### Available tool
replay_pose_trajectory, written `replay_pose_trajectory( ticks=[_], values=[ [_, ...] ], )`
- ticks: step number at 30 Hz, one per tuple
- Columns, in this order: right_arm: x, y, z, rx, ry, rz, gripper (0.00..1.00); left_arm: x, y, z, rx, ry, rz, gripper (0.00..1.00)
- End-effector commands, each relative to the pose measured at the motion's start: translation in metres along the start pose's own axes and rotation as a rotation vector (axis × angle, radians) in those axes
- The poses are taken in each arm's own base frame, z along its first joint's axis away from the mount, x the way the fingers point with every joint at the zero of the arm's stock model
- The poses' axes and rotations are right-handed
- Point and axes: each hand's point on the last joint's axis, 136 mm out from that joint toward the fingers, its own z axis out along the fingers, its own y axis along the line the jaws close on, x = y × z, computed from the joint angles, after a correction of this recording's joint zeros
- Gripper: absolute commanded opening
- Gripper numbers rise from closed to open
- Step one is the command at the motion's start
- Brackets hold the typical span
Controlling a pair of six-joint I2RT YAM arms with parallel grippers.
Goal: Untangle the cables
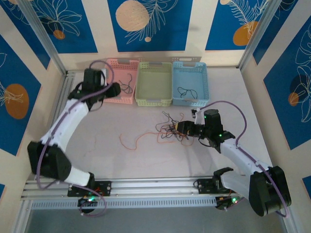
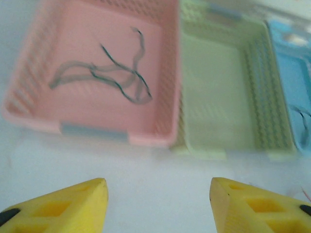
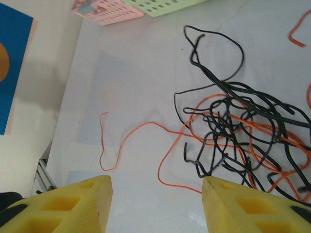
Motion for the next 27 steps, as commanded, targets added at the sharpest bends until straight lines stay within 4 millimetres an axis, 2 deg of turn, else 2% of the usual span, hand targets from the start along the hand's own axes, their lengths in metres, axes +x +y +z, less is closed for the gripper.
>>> replay_pose_trajectory(
  ticks=[1,3,6,9,12,16,20,22,27],
  values=[
    [0.001,-0.005,-0.003,0.059,0.028,0.051,0.51,0.075,-0.021,0.003,0.109,0.12,0.002,0.57],
    [-0.003,-0.008,-0.007,0.106,0.036,0.048,0.51,0.12,-0.032,-0.004,0.14,0.185,0.053,0.57],
    [-0.016,-0.015,-0.013,0.206,0.029,0.029,0.51,0.174,-0.046,-0.012,0.2,0.269,0.09,0.57],
    [-0.03,-0.029,-0.019,0.339,0.039,0.028,0.51,0.21,-0.047,-0.019,0.22,0.31,0.097,0.56],
    [-0.04,-0.046,-0.026,0.497,0.083,0.045,0.51,0.233,-0.036,-0.02,0.178,0.337,0.092,0.56],
    [-0.047,-0.066,-0.035,0.626,0.094,0.069,0.56,0.251,-0.025,-0.019,0.141,0.363,0.096,0.56],
    [-0.046,-0.085,-0.036,0.669,0.132,0.097,0.59,0.257,-0.021,-0.017,0.124,0.37,0.097,0.56],
    [-0.043,-0.084,-0.027,0.66,0.173,0.078,0.6,0.257,-0.021,-0.015,0.122,0.373,0.101,0.56],
    [-0.04,-0.066,-0.004,0.682,0.258,-0.089,0.61,0.26,-0.019,-0.011,0.102,0.389,0.118,0.56]
  ],
)
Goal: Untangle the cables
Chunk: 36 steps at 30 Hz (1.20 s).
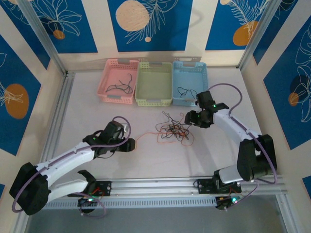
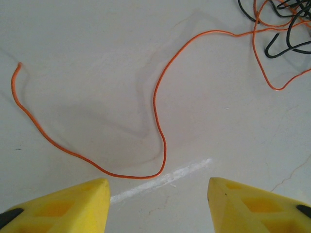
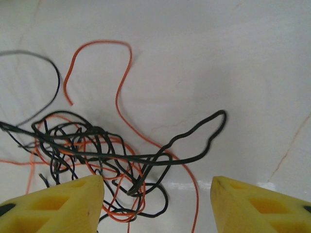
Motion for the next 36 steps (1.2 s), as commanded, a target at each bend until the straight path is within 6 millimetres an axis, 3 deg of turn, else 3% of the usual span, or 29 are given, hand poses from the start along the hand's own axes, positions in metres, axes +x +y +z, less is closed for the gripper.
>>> replay_pose_trajectory(
  ticks=[1,6,13,23,30,36],
  values=[
    [-0.005,0.019,-0.003,0.051,0.009,-0.151,0.61,-0.001,0.002,0.003,-0.023,-0.005,0.009,0.56],
    [-0.017,0.055,-0.001,0.034,0.006,-0.269,0.61,0.001,0.005,0.004,-0.039,-0.002,0.01,0.56],
    [-0.032,0.096,0.021,-0.005,0.069,-0.364,0.58,-0.002,0.002,0.0,-0.036,-0.007,0.012,0.55],
    [-0.041,0.117,0.052,-0.011,0.137,-0.399,0.48,-0.008,0.002,-0.005,-0.061,-0.011,0.033,0.55],
    [-0.034,0.131,0.054,-0.087,0.157,-0.418,0.24,-0.008,0.0,-0.002,-0.051,-0.007,0.026,0.55],
    [-0.011,0.164,0.024,-0.215,0.079,-0.546,0.07,-0.018,-0.014,-0.01,0.016,-0.058,0.018,0.55]
  ],
)
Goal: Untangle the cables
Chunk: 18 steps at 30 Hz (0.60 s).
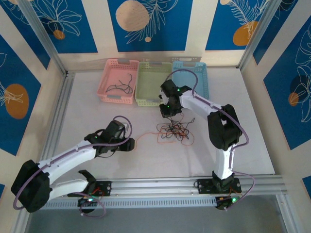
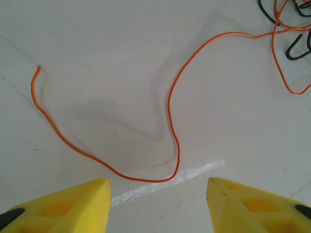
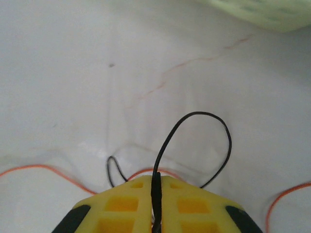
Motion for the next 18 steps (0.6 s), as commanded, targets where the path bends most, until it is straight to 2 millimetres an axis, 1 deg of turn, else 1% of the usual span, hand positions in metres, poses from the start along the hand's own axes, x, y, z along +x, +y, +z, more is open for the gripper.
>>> replay_pose_trajectory(
  ticks=[1,5,7,10,13,18],
  values=[
    [0.006,0.043,-0.03,-0.127,-0.085,-0.121,0.06,-0.016,-0.021,-0.013,0.085,-0.065,0.007,0.55],
    [0.02,0.076,-0.055,-0.261,-0.177,-0.199,0.0,-0.023,-0.036,-0.022,0.167,-0.106,0.033,0.56],
    [0.026,0.085,-0.068,-0.33,-0.223,-0.208,0.0,-0.026,-0.041,-0.026,0.191,-0.124,0.052,0.56],
    [0.034,0.093,-0.091,-0.408,-0.302,-0.223,0.0,-0.028,-0.052,-0.033,0.245,-0.14,0.093,0.57],
    [0.04,0.097,-0.112,-0.493,-0.358,-0.221,0.0,-0.036,-0.065,-0.042,0.291,-0.17,0.137,0.57],
    [0.044,0.098,-0.136,-0.631,-0.398,-0.191,0.0,-0.053,-0.098,-0.053,0.418,-0.256,0.24,0.58]
  ],
)
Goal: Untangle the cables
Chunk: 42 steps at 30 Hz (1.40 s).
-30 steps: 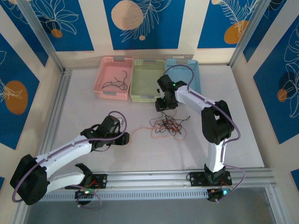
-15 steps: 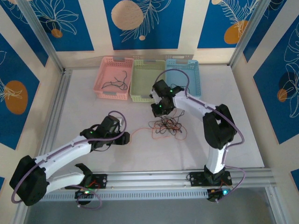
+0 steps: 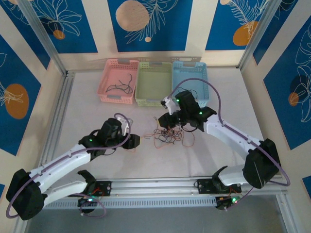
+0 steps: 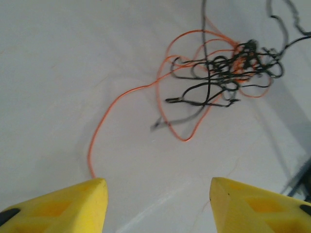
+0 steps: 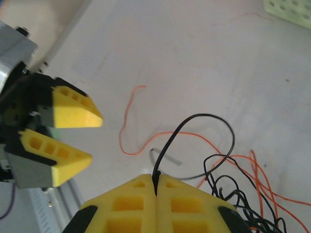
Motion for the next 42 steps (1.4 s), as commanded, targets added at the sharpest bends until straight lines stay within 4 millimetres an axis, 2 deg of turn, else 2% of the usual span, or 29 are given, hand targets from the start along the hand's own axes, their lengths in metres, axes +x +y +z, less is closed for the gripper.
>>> replay_pose_trajectory(
  ticks=[1,6,13,17,22,27,34,37,38,40,41,42],
  values=[
    [-0.011,0.024,-0.014,-0.159,-0.061,0.006,0.0,-0.033,-0.043,-0.004,0.157,-0.104,0.131,0.58],
    [-0.012,0.03,-0.023,-0.215,-0.076,0.023,0.0,-0.05,-0.059,0.015,0.144,-0.119,0.243,0.58],
    [-0.007,0.035,-0.027,-0.252,-0.073,0.025,0.0,-0.064,-0.065,0.048,0.137,-0.098,0.284,0.58],
    [-0.006,0.037,-0.028,-0.266,-0.072,0.035,0.0,-0.075,-0.06,0.052,0.114,-0.18,0.29,0.58],
    [-0.004,0.037,-0.028,-0.307,-0.07,0.063,0.0,-0.088,-0.062,0.05,0.135,-0.328,0.342,0.53],
    [0.001,0.039,-0.028,-0.33,-0.056,0.069,0.0,-0.092,-0.067,0.056,0.147,-0.346,0.399,0.49],
    [0.003,0.038,-0.027,-0.335,-0.05,0.076,0.0,-0.091,-0.064,0.053,0.141,-0.376,0.408,0.2],
    [0.004,0.035,-0.026,-0.325,-0.048,0.081,0.0,-0.09,-0.061,0.05,0.127,-0.381,0.404,0.0],
    [0.004,0.034,-0.026,-0.316,-0.052,0.082,0.0,-0.089,-0.059,0.048,0.119,-0.385,0.403,0.0],
    [0.005,0.031,-0.027,-0.301,-0.053,0.092,0.07,-0.089,-0.055,0.041,0.096,-0.396,0.398,0.0],
    [0.005,0.03,-0.028,-0.295,-0.058,0.093,0.14,-0.089,-0.054,0.037,0.089,-0.397,0.398,0.0],
    [0.005,0.028,-0.028,-0.286,-0.062,0.095,0.26,-0.089,-0.055,0.03,0.088,-0.395,0.403,0.0]
  ],
)
